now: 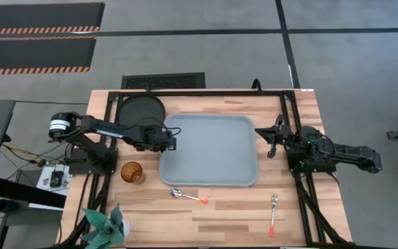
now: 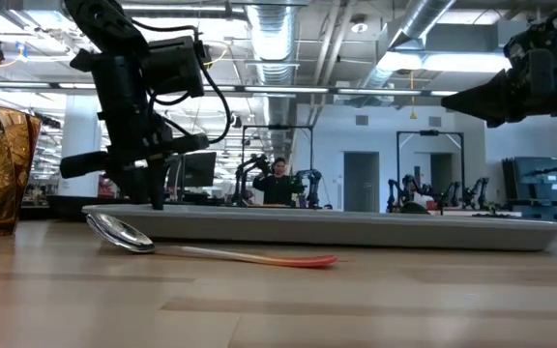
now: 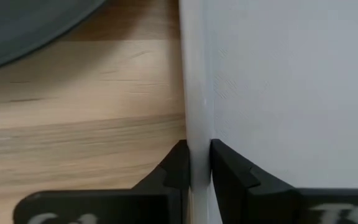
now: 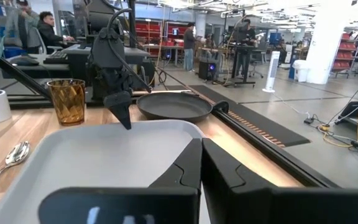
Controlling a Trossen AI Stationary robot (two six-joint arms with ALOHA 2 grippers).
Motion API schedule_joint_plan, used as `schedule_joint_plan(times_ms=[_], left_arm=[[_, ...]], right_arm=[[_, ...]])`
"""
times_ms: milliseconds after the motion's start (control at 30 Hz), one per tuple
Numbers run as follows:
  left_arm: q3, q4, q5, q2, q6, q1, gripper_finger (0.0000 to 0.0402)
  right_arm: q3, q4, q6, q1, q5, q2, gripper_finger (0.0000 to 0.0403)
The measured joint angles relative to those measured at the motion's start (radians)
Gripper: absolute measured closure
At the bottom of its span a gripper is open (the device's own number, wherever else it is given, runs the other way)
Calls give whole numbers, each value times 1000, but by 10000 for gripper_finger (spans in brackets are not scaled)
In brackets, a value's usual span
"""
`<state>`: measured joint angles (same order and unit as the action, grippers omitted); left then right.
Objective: Pick and place plate/cup/fork/spoon on tray
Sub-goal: Prepare the gray tray in the center of the table, then put the black plate in the center of the gray tray
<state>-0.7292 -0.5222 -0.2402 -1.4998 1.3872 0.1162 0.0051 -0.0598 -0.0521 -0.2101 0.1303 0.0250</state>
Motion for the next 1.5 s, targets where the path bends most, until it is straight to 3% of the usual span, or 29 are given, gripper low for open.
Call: schedule_joint_plan(times_ms=[733,1167,1500], left_arm=[[-2,13,53,1,-22,-25,359],[-5,6,55,1,-52,-29,273],[-173,-125,38,2,-260,-29,276]], right_arm=[[0,0,0,0,0,0,375],[0,0,0,0,1,0,374],[0,0,1,0,-4,0,374]])
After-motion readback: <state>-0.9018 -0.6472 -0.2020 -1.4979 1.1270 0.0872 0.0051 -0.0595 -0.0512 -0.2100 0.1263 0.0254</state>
